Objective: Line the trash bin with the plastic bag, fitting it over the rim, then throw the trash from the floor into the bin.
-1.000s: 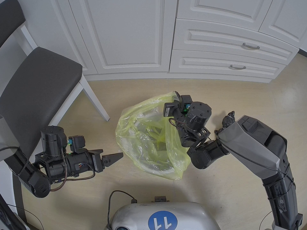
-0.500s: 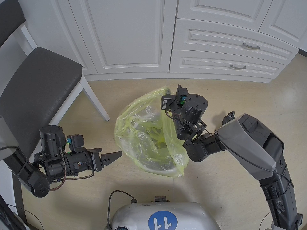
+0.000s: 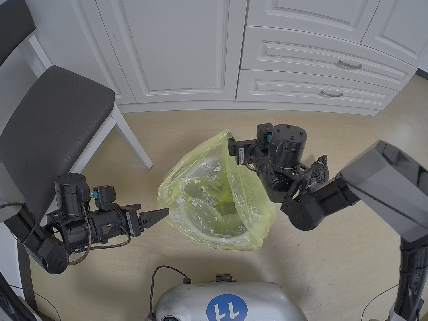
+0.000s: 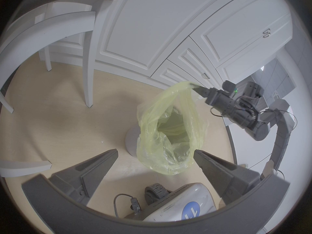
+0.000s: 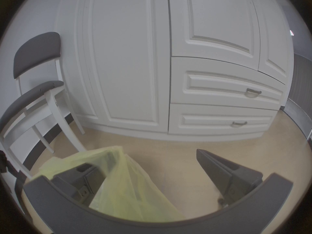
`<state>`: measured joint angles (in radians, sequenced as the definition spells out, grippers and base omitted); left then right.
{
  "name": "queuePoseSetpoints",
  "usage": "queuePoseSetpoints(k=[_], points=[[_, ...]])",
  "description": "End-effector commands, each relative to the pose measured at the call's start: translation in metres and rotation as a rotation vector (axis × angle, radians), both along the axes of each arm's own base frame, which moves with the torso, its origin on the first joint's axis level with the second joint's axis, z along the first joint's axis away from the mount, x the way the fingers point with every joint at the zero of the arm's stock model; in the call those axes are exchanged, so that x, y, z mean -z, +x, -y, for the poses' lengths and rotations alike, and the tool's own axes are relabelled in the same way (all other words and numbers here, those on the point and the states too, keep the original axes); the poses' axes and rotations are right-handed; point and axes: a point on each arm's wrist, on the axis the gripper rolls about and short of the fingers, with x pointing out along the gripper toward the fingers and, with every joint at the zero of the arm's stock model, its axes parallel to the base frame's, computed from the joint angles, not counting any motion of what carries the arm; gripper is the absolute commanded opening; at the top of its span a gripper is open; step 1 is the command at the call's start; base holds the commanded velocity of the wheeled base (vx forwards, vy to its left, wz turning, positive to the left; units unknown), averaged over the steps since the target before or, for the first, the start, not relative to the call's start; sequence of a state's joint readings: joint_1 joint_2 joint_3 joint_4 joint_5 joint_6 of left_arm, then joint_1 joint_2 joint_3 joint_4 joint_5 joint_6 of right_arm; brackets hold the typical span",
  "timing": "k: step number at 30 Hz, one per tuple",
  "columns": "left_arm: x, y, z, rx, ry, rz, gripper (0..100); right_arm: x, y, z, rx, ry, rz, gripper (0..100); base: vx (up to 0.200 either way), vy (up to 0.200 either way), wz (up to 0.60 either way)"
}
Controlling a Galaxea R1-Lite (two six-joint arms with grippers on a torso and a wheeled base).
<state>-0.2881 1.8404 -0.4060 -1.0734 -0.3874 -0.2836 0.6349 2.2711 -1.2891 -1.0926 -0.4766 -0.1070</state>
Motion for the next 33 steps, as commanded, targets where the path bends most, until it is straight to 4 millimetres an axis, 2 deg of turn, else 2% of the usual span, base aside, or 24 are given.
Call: queuePoseSetpoints(k=[1,4,8,9,15,20,24,26,28,30,31,33], points=[[-0.002,0.002,0.001,-0.001,-0.007,0.007,100,-0.041,-0.038,0.028,0.041,0.127,-0.085,100,0.0,0.0,0.0],[-0.003,0.006,0.005,0.002,-0.019,0.006,100,-0.033,-0.035,0.04,0.088,0.225,-0.228,100,0.0,0.0,0.0],[-0.006,0.009,0.012,-0.013,-0.049,-0.004,100,-0.031,-0.031,0.04,0.105,0.329,-0.313,100,0.0,0.0,0.0],[-0.006,0.014,0.018,-0.054,-0.068,-0.014,100,-0.028,-0.03,0.039,0.111,0.371,-0.379,100,0.0,0.0,0.0],[0.003,0.031,0.036,-0.134,-0.06,-0.029,100,-0.023,-0.042,0.038,0.047,0.319,-0.545,100,0.0,0.0,0.0],[0.014,0.04,0.041,-0.185,-0.032,-0.041,100,-0.023,-0.052,0.03,0.01,0.303,-0.565,100,0.0,0.0,0.0],[0.014,0.04,0.04,-0.187,-0.032,-0.039,100,-0.017,-0.062,0.021,-0.014,0.278,-0.587,100,0.0,0.0,0.0],[0.015,0.04,0.041,-0.186,-0.032,-0.043,100,-0.001,-0.067,0.015,-0.021,0.224,-0.627,100,0.0,0.0,0.0],[0.02,0.04,0.045,-0.18,-0.024,-0.054,100,0.019,-0.061,0.013,-0.001,0.175,-0.656,100,0.0,0.0,0.0],[0.02,0.041,0.045,-0.181,-0.022,-0.055,100,0.021,-0.06,0.014,0.004,0.17,-0.658,100,0.0,0.0,0.0],[0.024,0.048,0.05,-0.233,-0.006,-0.041,100,0.036,-0.048,0.021,0.042,0.128,-0.674,100,0.0,0.0,0.0],[0.024,0.052,0.051,-0.269,0.005,-0.033,100,0.037,-0.043,0.027,0.059,0.121,-0.672,100,0.0,0.0,0.0]])
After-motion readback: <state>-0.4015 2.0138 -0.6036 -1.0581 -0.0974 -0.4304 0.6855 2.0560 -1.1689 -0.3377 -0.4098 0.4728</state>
